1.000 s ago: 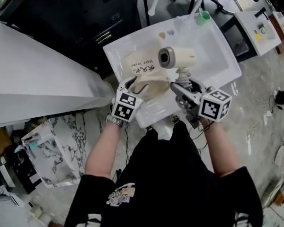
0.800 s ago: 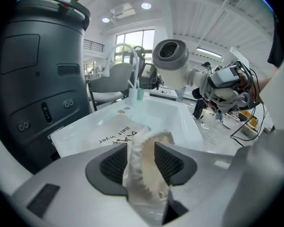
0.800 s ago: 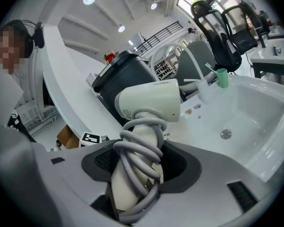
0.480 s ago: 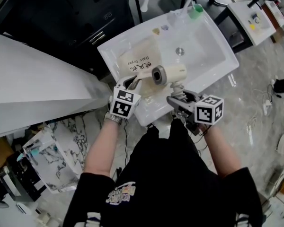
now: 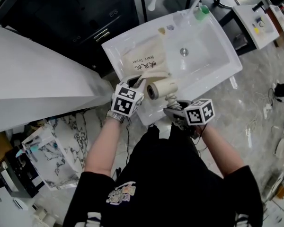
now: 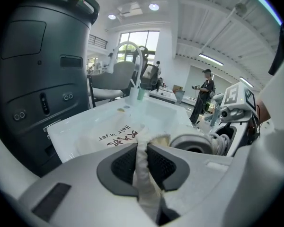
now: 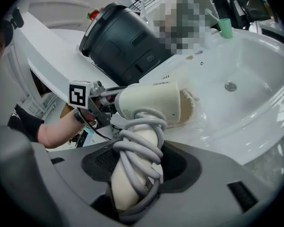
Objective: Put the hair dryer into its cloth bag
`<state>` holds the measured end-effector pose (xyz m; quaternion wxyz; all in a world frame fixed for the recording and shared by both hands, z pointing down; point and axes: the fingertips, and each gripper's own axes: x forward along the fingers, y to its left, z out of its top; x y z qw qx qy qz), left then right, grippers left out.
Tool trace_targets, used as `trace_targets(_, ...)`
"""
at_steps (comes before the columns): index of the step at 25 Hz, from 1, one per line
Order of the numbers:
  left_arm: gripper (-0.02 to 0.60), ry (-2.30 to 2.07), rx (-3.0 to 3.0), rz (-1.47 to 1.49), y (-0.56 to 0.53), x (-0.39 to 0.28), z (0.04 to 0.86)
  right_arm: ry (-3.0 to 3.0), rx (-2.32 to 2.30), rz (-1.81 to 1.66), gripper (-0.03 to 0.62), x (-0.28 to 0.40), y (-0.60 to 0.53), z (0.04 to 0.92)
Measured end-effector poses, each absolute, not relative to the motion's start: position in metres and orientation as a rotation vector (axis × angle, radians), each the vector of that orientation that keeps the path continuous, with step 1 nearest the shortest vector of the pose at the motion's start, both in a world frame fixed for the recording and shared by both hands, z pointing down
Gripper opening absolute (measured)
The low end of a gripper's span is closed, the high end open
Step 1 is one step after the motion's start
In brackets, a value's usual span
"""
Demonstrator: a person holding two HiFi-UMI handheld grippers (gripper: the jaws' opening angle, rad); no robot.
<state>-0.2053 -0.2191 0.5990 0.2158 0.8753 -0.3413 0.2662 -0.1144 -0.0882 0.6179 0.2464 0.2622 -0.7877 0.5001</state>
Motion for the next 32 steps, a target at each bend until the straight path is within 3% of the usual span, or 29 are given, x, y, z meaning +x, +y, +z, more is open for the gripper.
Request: trace_targets(32, 0.043, -0.922, 2.422, 0.709, -0.206, -0.21, 0.591, -1.988, 0.789, 1.435, 0.236, -0.175, -0.189, 0.68)
